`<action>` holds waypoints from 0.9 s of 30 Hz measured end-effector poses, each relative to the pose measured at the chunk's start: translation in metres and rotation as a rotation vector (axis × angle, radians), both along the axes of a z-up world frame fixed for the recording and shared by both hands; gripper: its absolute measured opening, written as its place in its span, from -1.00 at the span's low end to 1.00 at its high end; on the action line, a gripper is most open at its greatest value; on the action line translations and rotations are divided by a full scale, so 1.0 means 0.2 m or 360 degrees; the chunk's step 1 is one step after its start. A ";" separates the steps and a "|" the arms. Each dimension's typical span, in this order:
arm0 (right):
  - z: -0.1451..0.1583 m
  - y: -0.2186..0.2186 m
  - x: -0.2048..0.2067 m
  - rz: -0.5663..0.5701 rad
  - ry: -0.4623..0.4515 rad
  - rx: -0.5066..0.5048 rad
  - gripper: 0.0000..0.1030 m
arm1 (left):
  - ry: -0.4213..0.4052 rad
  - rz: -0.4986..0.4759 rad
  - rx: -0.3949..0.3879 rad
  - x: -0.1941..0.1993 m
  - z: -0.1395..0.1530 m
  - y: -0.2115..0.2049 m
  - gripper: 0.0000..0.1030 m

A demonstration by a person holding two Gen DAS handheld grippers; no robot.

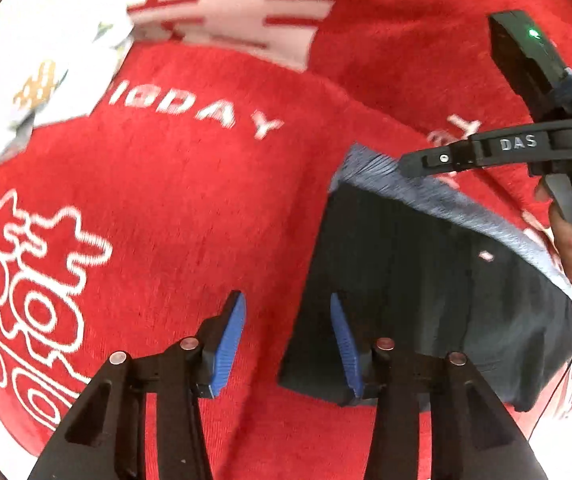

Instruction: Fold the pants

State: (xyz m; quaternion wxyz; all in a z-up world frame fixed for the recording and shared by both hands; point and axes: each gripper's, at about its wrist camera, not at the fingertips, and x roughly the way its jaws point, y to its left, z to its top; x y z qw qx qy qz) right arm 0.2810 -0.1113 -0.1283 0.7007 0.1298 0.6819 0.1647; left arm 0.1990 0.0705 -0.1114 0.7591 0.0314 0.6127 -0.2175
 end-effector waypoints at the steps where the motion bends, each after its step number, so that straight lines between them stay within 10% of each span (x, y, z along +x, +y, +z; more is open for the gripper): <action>1: 0.06 -0.04 -0.03 -0.0057 -0.0035 0.0014 -0.57 | -0.0009 -0.0009 -0.0023 0.00 0.02 -0.03 0.28; 5: 0.23 -0.11 -0.22 -0.0141 -0.0126 0.0083 -0.57 | -0.0029 -0.0059 -0.0080 0.01 0.01 -0.23 0.49; 14: 0.03 -0.41 -0.32 -0.0598 -0.0079 -0.0271 -0.67 | -0.0053 -0.0018 0.0147 0.16 -0.09 -0.41 0.56; 16: 0.10 -0.53 -0.40 -0.0742 -0.0080 -0.0105 -0.64 | -0.0093 -0.0064 0.0164 0.13 0.00 -0.43 0.55; 20: 0.30 -0.72 -0.81 -0.0924 -0.0086 0.0141 0.11 | -0.0101 -0.0162 0.0099 -0.04 0.14 -0.53 0.55; 27: 0.27 -0.84 -1.71 -0.1458 0.0154 0.0504 0.11 | 0.0044 -0.0244 0.0197 -0.30 -0.05 -0.77 0.56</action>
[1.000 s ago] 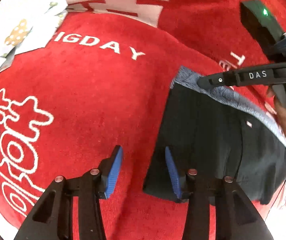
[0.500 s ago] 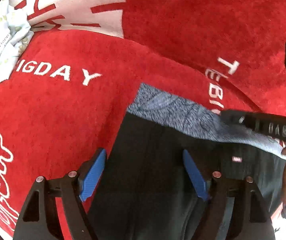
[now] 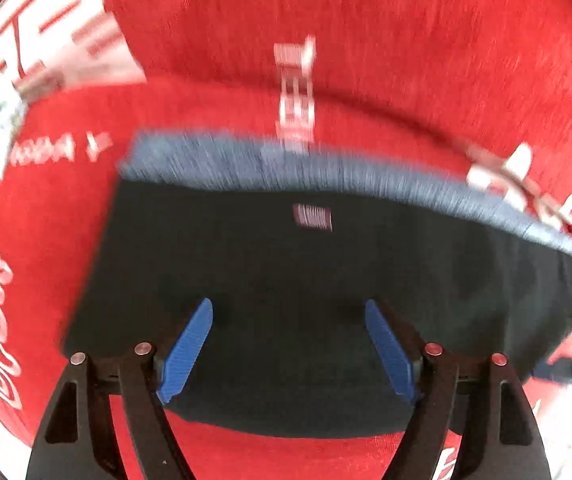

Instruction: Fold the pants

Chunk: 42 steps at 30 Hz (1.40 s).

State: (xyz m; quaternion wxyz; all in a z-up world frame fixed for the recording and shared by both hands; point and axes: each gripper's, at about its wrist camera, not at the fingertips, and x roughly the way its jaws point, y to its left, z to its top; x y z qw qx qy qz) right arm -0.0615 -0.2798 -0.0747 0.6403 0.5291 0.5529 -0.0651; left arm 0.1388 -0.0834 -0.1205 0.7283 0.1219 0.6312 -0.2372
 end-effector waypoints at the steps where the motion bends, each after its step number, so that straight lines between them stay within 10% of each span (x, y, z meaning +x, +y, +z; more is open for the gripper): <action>1: -0.04 0.02 -0.08 -0.0057 0.0034 0.0023 0.11 | -0.0042 0.0001 0.0014 -0.03 -0.01 0.00 0.56; 24: -0.22 -0.20 -0.50 -0.0610 -0.0022 0.0166 -0.02 | -0.0040 -0.0022 0.0068 -0.04 -0.03 -0.02 0.59; 25: -0.22 -0.20 -0.48 -0.0611 -0.0021 0.0162 -0.07 | -0.0040 -0.0024 0.0069 -0.04 -0.02 -0.02 0.59; 27: -0.20 -0.21 -0.46 -0.0563 -0.0002 0.0115 -0.86 | -0.0041 -0.0027 0.0073 -0.04 -0.02 -0.02 0.59; 32: -0.12 -0.20 -0.45 -0.0390 -0.0011 -0.0045 -0.87 | -0.0087 -0.0044 0.0098 -0.05 -0.03 -0.02 0.67; 42: 0.02 -0.49 -0.79 -0.0589 0.0057 -0.0178 -0.50 | -0.0083 -0.0165 0.0023 -0.19 0.16 -0.22 0.66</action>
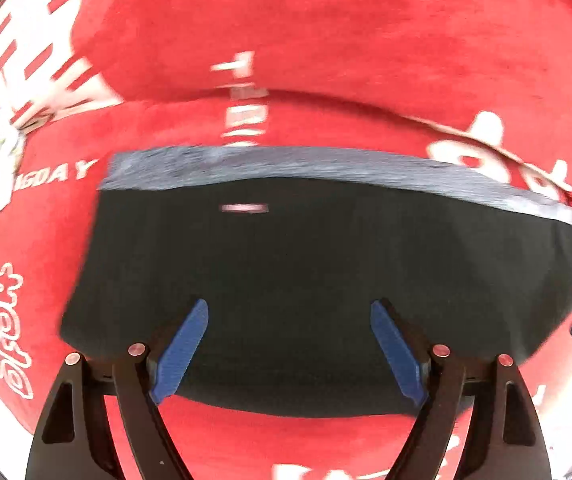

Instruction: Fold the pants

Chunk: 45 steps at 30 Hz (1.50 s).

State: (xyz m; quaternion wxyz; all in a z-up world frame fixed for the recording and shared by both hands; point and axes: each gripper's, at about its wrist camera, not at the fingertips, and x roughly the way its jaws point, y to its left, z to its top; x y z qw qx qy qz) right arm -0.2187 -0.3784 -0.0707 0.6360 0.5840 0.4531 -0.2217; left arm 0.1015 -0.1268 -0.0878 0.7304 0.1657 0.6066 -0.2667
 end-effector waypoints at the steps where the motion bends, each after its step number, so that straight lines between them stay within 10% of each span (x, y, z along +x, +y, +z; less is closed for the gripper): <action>1: -0.01 -0.05 -0.03 -0.0060 0.0009 0.0003 -0.47 | 0.0016 -0.0019 -0.0014 -0.03 -0.01 -0.05 0.66; 6: -0.12 -0.22 -0.13 -0.0304 -0.0020 0.0114 -0.37 | 0.0094 -0.0121 0.0015 -0.19 -0.12 -0.25 0.66; 8: -0.16 -0.22 -0.13 -0.0316 0.0021 0.0110 -0.82 | 0.0023 -0.0187 0.0100 -0.26 -0.17 -0.28 0.66; 12: -0.17 -0.19 -0.20 -0.0330 0.0019 0.0109 -0.85 | -0.0028 -0.0278 0.0152 -0.31 -0.16 -0.28 0.66; 23: 0.10 -0.45 -0.29 -0.0099 0.0206 -0.0333 -0.57 | 0.0006 -0.0365 0.0024 -0.42 0.02 -0.61 0.66; 29: -0.03 -0.56 -0.17 0.0193 0.0335 -0.0434 -0.55 | 0.0023 -0.0477 0.0149 -0.62 -0.12 -0.87 0.66; 34: 0.04 -0.66 -0.49 -0.0077 0.0215 -0.0398 -0.40 | 0.0019 -0.0439 0.0127 -0.63 -0.10 -0.84 0.66; 36: 0.03 -0.76 -0.61 -0.0198 0.0238 -0.0400 0.09 | 0.0010 -0.0424 0.0144 -0.64 -0.10 -0.84 0.66; 40: -0.06 -1.00 -0.82 -0.0478 0.0211 -0.0286 0.10 | -0.0009 -0.0386 0.0146 -0.65 -0.10 -0.85 0.66; 45: -0.19 -1.13 -0.90 -0.0482 0.0154 -0.0158 -0.78 | -0.0008 -0.0361 0.0167 -0.65 -0.11 -0.83 0.67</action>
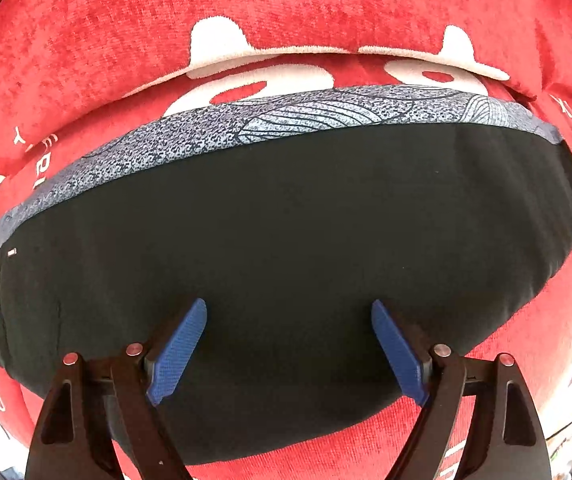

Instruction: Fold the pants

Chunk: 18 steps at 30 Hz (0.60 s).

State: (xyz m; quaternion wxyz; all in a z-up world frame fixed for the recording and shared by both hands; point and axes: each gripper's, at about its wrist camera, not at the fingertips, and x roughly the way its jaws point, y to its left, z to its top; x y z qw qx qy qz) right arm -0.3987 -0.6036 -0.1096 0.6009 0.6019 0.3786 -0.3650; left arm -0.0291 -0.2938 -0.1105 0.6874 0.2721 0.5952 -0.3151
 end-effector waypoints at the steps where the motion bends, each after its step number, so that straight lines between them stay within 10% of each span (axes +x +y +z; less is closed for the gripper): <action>1: 0.00 0.01 -0.01 0.0010 0.0011 -0.0010 -0.78 | 0.0011 0.0010 0.0019 0.00 0.00 0.00 0.67; 8: 0.17 0.09 -0.20 -0.0028 0.0216 -0.0082 -0.70 | -0.0030 0.0114 -0.0066 0.10 0.21 -0.16 0.67; 11: 0.30 0.12 0.06 0.0283 0.0028 -0.0211 -0.66 | -0.0084 0.0163 -0.0097 0.18 0.19 -0.32 0.67; 14: 0.32 0.20 0.47 0.0642 -0.0146 -0.0266 -0.09 | -0.0096 0.0251 -0.0066 0.22 0.11 -0.48 0.67; 18: 0.22 0.28 0.90 0.0949 -0.0195 -0.0319 -0.05 | -0.0115 0.0331 0.0007 0.27 -0.02 -0.56 0.67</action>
